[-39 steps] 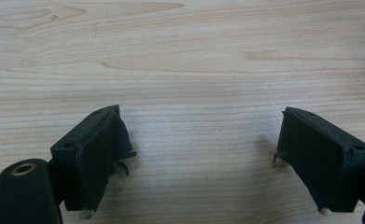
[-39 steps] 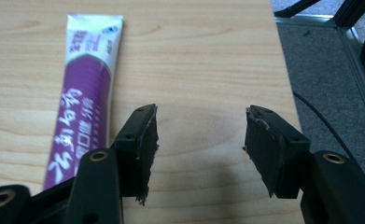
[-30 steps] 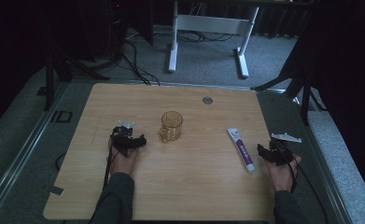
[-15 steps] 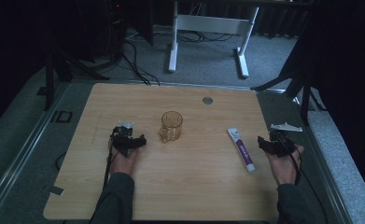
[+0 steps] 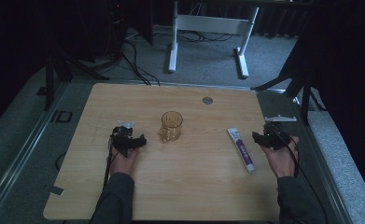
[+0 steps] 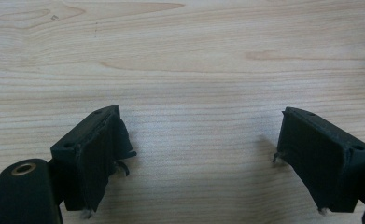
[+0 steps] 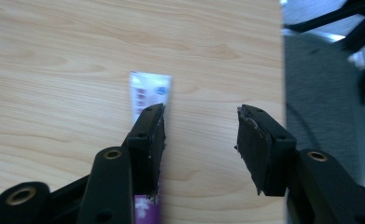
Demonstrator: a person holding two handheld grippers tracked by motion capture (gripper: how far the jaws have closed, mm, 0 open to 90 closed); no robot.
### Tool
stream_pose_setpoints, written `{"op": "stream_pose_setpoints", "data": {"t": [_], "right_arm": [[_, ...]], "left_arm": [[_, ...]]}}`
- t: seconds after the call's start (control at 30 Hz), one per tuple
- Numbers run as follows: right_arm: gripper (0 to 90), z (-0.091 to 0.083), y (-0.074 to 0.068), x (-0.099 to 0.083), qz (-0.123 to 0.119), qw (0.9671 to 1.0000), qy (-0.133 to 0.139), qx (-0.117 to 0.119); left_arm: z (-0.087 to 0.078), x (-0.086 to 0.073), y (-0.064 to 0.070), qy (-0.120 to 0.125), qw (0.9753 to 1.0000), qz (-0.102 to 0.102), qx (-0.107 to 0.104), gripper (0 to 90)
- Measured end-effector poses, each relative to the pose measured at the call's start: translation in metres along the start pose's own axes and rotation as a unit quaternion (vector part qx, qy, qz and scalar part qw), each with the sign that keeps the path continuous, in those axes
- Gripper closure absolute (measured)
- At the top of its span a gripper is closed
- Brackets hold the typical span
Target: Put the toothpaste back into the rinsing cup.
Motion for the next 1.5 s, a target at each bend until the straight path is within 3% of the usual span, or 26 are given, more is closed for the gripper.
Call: {"op": "stream_pose_setpoints", "data": {"t": [0.57,1.17,1.5], "right_arm": [[53.5,0.004,-0.014,0.013,-0.012,0.9990,-0.041,0.012],[55.0,0.018,-0.023,0.014,-0.023,0.9952,-0.094,0.017],[55.1,0.026,-0.027,0.011,-0.028,0.9912,-0.126,0.028]], "left_arm": [[0.000,0.000,0.000,0.000,1.0000,0.000,0.000,14.2],[0.000,0.000,0.000,0.000,1.0000,0.000,0.000,14.2],[0.000,0.000,0.000,0.000,1.0000,0.000,0.000,14.2]]}}
Point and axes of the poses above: each handheld gripper's, and its own axes: z roughly forward along the jaws, x roughly out of its top, y roughly to its right, the point moved 9 cm from there along z, roughly forward along the jaws, and after that the axes turned 11 degrees about -y, right-handed, at the moved point
